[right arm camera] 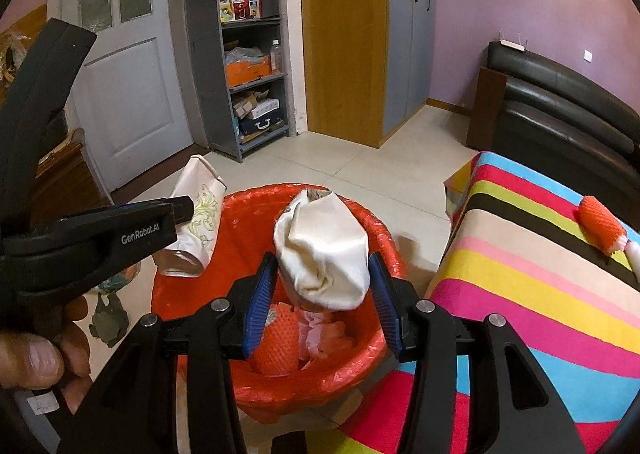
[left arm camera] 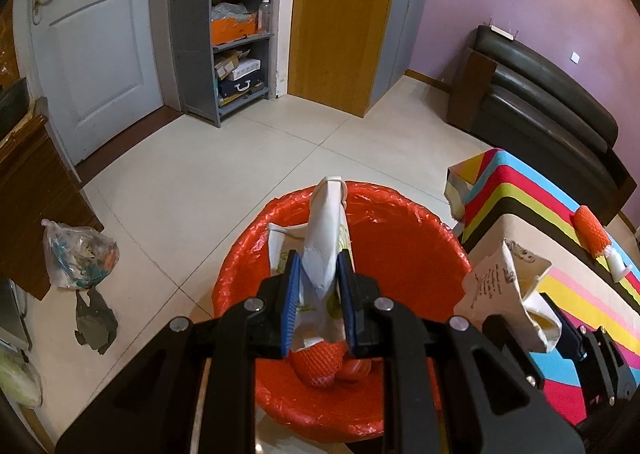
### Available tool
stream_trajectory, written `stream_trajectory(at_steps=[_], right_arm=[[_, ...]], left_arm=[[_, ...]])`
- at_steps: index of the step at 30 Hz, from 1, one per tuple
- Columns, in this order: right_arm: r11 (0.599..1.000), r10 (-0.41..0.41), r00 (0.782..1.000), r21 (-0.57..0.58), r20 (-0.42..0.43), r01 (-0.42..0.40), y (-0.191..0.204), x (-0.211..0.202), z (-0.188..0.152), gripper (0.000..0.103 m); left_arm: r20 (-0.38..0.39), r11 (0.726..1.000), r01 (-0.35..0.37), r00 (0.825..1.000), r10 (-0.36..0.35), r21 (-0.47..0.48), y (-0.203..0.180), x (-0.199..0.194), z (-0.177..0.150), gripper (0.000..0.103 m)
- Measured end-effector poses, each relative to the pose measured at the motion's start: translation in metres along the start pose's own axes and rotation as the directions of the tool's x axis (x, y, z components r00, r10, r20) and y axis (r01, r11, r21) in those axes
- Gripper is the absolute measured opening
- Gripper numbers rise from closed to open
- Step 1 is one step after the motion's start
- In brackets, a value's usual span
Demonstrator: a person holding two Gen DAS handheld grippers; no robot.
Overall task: Collect trash
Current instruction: 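Open both grippers over the orange bin to drop the paper bags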
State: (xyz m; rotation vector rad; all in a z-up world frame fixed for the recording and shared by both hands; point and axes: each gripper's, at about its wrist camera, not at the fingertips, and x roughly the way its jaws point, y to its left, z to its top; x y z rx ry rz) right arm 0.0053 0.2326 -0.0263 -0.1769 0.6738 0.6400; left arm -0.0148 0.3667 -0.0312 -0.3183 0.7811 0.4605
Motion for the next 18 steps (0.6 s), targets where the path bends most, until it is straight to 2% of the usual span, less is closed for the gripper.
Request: stream_trajectory(at_steps=[5, 6, 7, 9, 14, 18], right_arm=[[1.0, 0.006, 1.0, -0.003, -0.006, -0.006, -0.003, 0.001, -0.003, 0.048], [1.0, 0.001, 1.0, 0.0, -0.003, -0.001, -0.005, 0.001, -0.003, 0.052], [1.0, -0.001, 1.0, 0.003, 0.0, 0.001, -0.005, 0.0, -0.003, 0.056], [1.0, -0.003, 1.0, 0.009, 0.01, 0.003, -0.01, -0.002, -0.003, 0.057], [0.999, -0.032, 0.999, 0.028, 0.028, 0.032, -0.025, -0.006, -0.003, 0.057], [0.996, -0.079, 0.996, 0.053, 0.051, 0.076, -0.051, -0.015, -0.004, 0.062]], left_arm=[[-0.016, 1.0, 0.002, 1.0, -0.002, -0.021, 0.002, 0.003, -0.001, 0.02], [-0.019, 1.0, 0.003, 1.0, -0.003, -0.025, 0.004, 0.003, -0.001, 0.02], [-0.022, 1.0, 0.004, 1.0, -0.005, -0.03, 0.004, 0.004, -0.001, 0.023], [-0.019, 0.999, 0.001, 1.0, -0.002, -0.037, 0.005, 0.004, -0.001, 0.029], [-0.008, 0.999, 0.007, 1.0, -0.007, -0.041, 0.001, 0.003, 0.002, 0.03], [0.01, 1.0, 0.017, 1.0, -0.017, -0.016, -0.011, 0.002, 0.004, 0.031]])
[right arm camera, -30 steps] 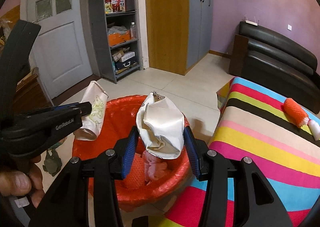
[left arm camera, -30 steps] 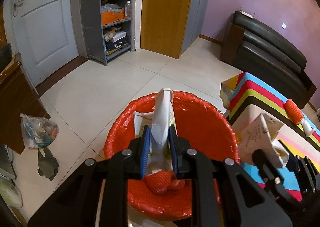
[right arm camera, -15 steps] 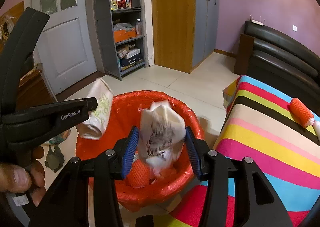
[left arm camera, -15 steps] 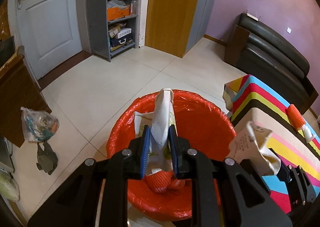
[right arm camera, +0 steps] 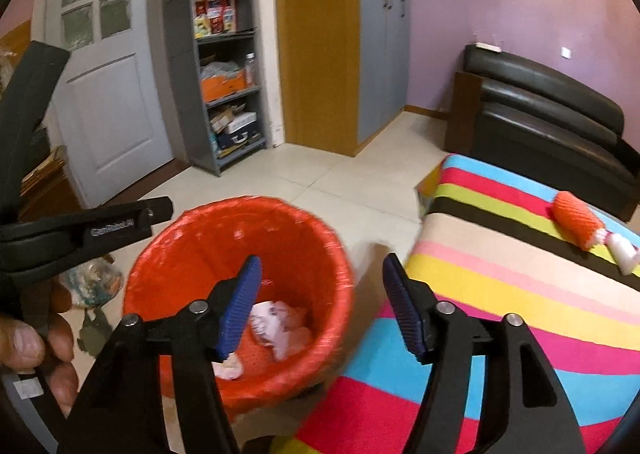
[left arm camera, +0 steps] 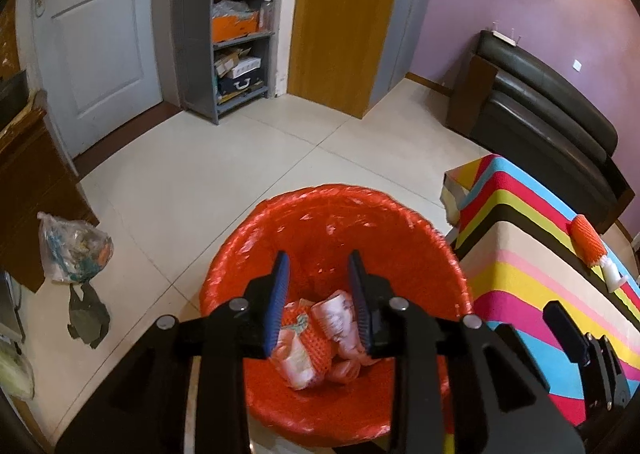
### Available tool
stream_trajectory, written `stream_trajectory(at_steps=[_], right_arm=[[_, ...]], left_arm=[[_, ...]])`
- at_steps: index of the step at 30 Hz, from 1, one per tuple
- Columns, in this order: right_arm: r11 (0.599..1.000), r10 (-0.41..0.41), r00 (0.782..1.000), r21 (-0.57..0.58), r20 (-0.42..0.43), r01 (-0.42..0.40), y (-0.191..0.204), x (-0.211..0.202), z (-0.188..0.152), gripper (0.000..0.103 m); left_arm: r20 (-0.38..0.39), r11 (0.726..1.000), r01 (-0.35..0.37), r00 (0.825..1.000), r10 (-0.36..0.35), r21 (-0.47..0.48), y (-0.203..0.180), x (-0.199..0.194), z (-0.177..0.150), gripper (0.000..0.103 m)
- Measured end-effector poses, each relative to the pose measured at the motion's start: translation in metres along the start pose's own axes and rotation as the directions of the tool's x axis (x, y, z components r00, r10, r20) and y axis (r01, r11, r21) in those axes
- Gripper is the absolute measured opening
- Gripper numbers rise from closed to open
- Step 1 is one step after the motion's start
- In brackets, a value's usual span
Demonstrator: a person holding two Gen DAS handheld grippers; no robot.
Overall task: Collect trash
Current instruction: 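Open both grippers over the orange bin to drop the paper bags, then move both open grippers back over the orange net and white foam sleeve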
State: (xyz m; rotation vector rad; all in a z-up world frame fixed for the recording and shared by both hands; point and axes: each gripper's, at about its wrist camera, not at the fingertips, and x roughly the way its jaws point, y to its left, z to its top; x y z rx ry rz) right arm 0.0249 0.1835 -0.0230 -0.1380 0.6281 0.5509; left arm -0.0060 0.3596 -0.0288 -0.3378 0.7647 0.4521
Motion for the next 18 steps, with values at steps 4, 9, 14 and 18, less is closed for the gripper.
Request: stream_trajectory(at_steps=[4, 9, 14, 18], right_arm=[[0.999, -0.044, 0.999, 0.027, 0.011, 0.044, -0.031, -0.005, 0.0, 0.063], [0.993, -0.103, 0.994, 0.054, 0.035, 0.101, -0.072, -0.017, 0.0, 0.065], [0.985, -0.153, 0.987, 0.083, 0.049, 0.149, -0.113, -0.027, 0.001, 0.065], [0.975, -0.203, 0.977, 0.102, 0.061, 0.196, -0.153, -0.036, 0.0, 0.065]], left_arm=[[0.035, 0.999, 0.029, 0.999, -0.03, 0.045, -0.024, -0.004, 0.002, 0.035], [0.073, 0.989, 0.077, 0.994, -0.086, 0.125, -0.062, -0.01, 0.002, 0.035], [0.107, 0.976, 0.137, 0.982, -0.156, 0.168, -0.102, -0.015, 0.001, 0.041], [0.171, 0.967, 0.167, 0.965, -0.201, 0.194, -0.138, -0.02, -0.002, 0.047]])
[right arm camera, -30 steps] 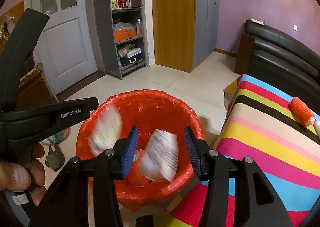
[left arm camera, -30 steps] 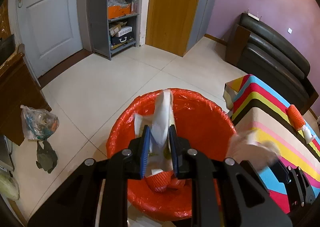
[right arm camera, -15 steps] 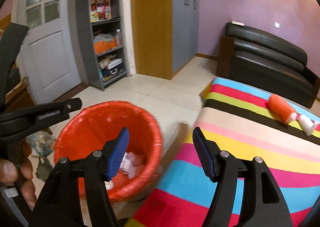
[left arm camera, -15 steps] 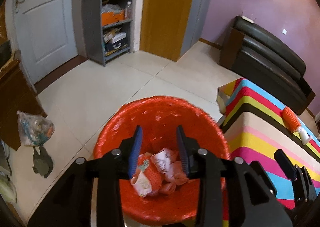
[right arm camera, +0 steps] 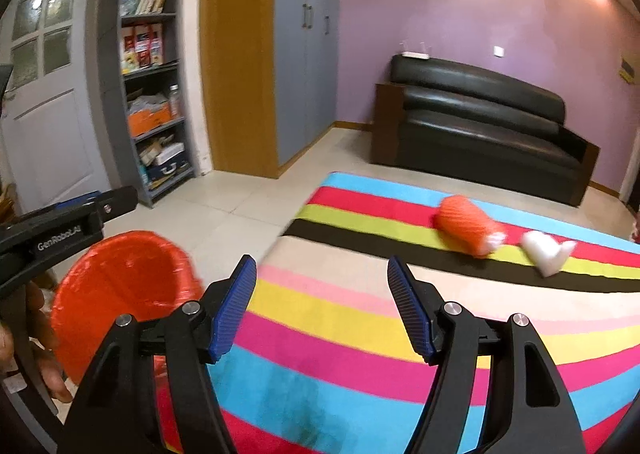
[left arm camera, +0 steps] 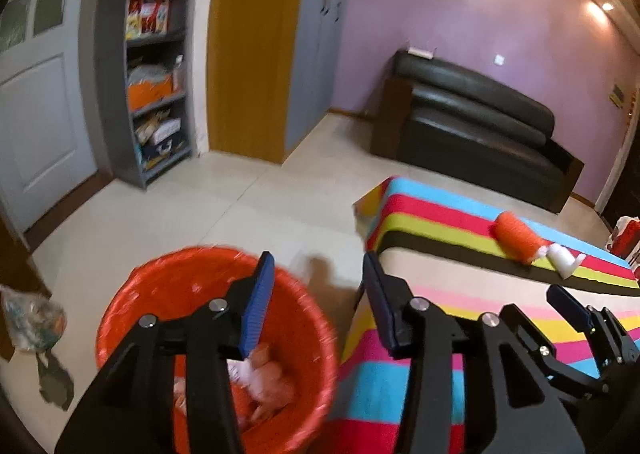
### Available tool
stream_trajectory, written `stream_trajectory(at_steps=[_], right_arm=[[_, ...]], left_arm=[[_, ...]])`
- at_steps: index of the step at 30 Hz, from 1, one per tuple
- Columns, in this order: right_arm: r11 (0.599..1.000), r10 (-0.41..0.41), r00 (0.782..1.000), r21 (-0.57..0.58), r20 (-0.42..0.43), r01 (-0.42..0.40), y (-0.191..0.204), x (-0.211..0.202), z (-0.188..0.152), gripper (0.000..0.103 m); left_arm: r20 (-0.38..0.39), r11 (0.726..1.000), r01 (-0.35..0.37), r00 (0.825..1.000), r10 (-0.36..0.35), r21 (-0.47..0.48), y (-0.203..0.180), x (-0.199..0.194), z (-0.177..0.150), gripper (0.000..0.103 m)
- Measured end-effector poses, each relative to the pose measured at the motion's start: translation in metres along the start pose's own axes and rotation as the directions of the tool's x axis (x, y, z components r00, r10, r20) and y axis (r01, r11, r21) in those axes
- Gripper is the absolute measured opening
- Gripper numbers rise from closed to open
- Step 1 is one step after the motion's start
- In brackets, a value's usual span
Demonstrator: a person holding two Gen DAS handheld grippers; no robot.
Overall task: Collect trash
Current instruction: 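Move both open grippers back over the orange net and white foam sleeve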
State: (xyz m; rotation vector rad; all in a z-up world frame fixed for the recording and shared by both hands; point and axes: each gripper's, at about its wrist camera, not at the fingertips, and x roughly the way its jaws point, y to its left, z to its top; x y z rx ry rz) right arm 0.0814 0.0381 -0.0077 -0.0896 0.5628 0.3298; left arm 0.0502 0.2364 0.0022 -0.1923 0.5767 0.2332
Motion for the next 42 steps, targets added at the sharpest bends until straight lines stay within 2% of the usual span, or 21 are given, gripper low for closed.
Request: stream_trajectory(at_steps=[4, 10, 13, 15, 19, 23, 25, 31, 42], right_arm=[[0.998, -0.045, 0.999, 0.041, -0.001, 0.045, -0.039, 0.004, 0.0, 0.065], [0.994, -0.091, 0.996, 0.068, 0.005, 0.09, -0.086, 0.006, 0.0, 0.066], [0.989, -0.118, 0.993, 0.089, 0.004, 0.117, -0.111, 0.008, -0.001, 0.066], [0.985, -0.136, 0.991, 0.104, 0.002, 0.135, -0.129, 0.01, -0.002, 0.066], [0.98, -0.159, 0.987, 0.121, 0.0, 0.158, -0.155, 0.013, -0.004, 0.066], [0.975, -0.182, 0.983, 0.132, 0.002, 0.18, -0.175, 0.016, -0.004, 0.067], [0.972, -0.192, 0.981, 0.14, 0.001, 0.19, -0.186, 0.018, -0.005, 0.072], [0.964, -0.212, 0.977, 0.162, -0.004, 0.21, -0.211, 0.029, -0.008, 0.072], [0.957, -0.231, 0.973, 0.175, -0.011, 0.229, -0.232, 0.049, -0.013, 0.074]], left_arm=[[0.01, 1.0, 0.023, 1.0, -0.023, -0.002, -0.026, 0.01, 0.001, 0.048], [-0.019, 0.998, 0.048, 0.999, -0.047, 0.029, -0.065, 0.03, -0.001, 0.049], [-0.034, 0.997, 0.065, 0.997, -0.063, 0.043, -0.085, 0.039, -0.003, 0.055], [-0.059, 0.996, 0.066, 0.996, -0.063, 0.054, -0.101, 0.048, -0.004, 0.063], [-0.088, 0.992, 0.094, 0.992, -0.086, 0.085, -0.13, 0.063, -0.007, 0.063], [-0.102, 0.987, 0.115, 0.989, -0.103, 0.113, -0.156, 0.076, -0.008, 0.067], [-0.105, 0.984, 0.127, 0.988, -0.114, 0.127, -0.17, 0.084, -0.008, 0.067], [-0.104, 0.972, 0.151, 0.985, -0.134, 0.178, -0.206, 0.1, -0.015, 0.069], [-0.125, 0.959, 0.186, 0.979, -0.163, 0.211, -0.244, 0.128, -0.027, 0.069]])
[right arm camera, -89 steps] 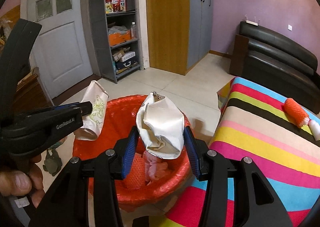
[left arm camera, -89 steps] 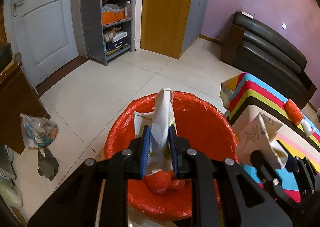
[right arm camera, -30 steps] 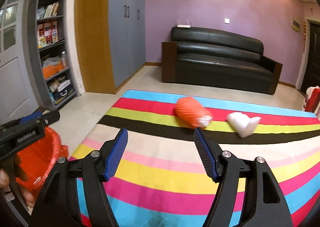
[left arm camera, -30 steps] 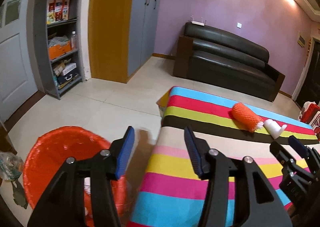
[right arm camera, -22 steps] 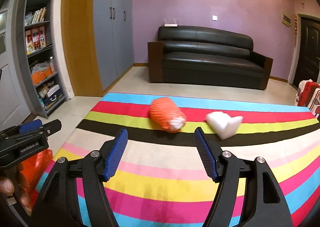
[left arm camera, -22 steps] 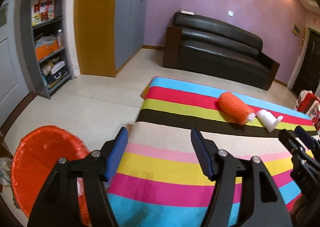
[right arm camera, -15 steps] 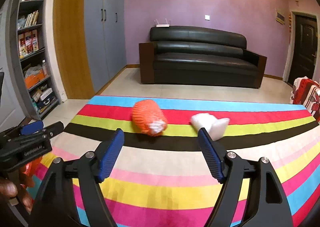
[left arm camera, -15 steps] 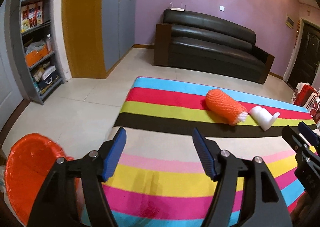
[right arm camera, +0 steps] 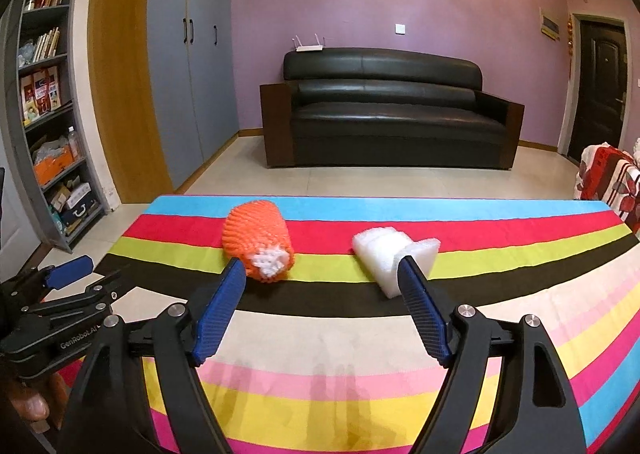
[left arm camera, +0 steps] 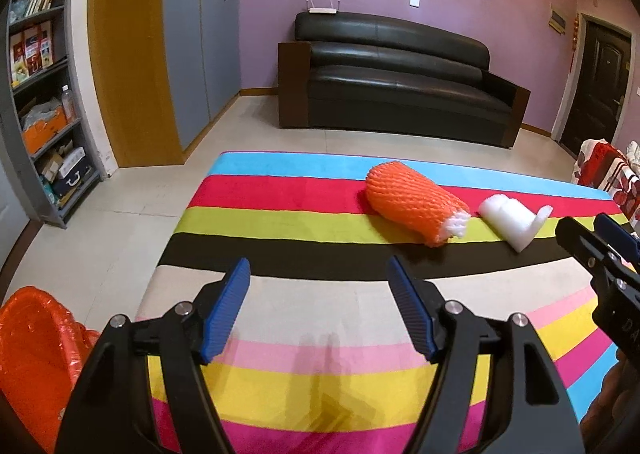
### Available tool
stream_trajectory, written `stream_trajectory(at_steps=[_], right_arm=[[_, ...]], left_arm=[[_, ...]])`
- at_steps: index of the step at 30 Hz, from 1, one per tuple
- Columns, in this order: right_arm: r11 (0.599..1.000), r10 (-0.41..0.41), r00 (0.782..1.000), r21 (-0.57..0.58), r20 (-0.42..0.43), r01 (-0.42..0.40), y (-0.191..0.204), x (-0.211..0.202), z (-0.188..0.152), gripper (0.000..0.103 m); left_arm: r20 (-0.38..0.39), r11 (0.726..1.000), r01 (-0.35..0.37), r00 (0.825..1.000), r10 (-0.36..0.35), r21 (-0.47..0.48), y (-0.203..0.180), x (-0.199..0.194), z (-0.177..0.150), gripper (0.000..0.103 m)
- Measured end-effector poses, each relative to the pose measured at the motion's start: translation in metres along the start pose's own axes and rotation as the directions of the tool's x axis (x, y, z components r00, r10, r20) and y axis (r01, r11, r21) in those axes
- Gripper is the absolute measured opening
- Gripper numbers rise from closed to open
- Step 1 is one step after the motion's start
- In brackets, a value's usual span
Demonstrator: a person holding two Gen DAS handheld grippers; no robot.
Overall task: Collect trash
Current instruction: 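Move both open grippers back over the orange net and white foam sleeve, then grasp the orange foam net with the left gripper while the right gripper grasps the white foam sleeve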
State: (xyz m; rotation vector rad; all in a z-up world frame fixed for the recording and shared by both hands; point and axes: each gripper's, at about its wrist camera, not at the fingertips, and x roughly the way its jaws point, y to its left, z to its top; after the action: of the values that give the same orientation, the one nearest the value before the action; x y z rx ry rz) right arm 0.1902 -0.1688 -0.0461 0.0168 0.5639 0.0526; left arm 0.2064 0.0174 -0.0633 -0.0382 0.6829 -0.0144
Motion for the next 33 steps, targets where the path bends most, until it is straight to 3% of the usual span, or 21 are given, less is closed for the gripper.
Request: stream_trajectory(at_steps=[12, 22, 33], right_arm=[[1.0, -0.005, 1.0, 0.014, -0.016, 0.005, -0.017, 0.035, 0.004, 0.077], [0.998, -0.037, 0.999, 0.043, -0.035, 0.039, -0.043, 0.062, 0.01, 0.08], [0.997, -0.045, 0.997, 0.068, -0.062, 0.049, -0.06, 0.076, 0.01, 0.085]], left_arm=[[-0.02, 0.999, 0.033, 0.999, -0.033, -0.007, -0.021, 0.032, 0.003, 0.069], [-0.012, 0.997, 0.076, 0.997, -0.076, -0.002, -0.05, 0.055, 0.03, 0.069], [-0.123, 0.991, 0.129, 0.983, -0.133, -0.04, -0.074, 0.105, 0.052, 0.069]])
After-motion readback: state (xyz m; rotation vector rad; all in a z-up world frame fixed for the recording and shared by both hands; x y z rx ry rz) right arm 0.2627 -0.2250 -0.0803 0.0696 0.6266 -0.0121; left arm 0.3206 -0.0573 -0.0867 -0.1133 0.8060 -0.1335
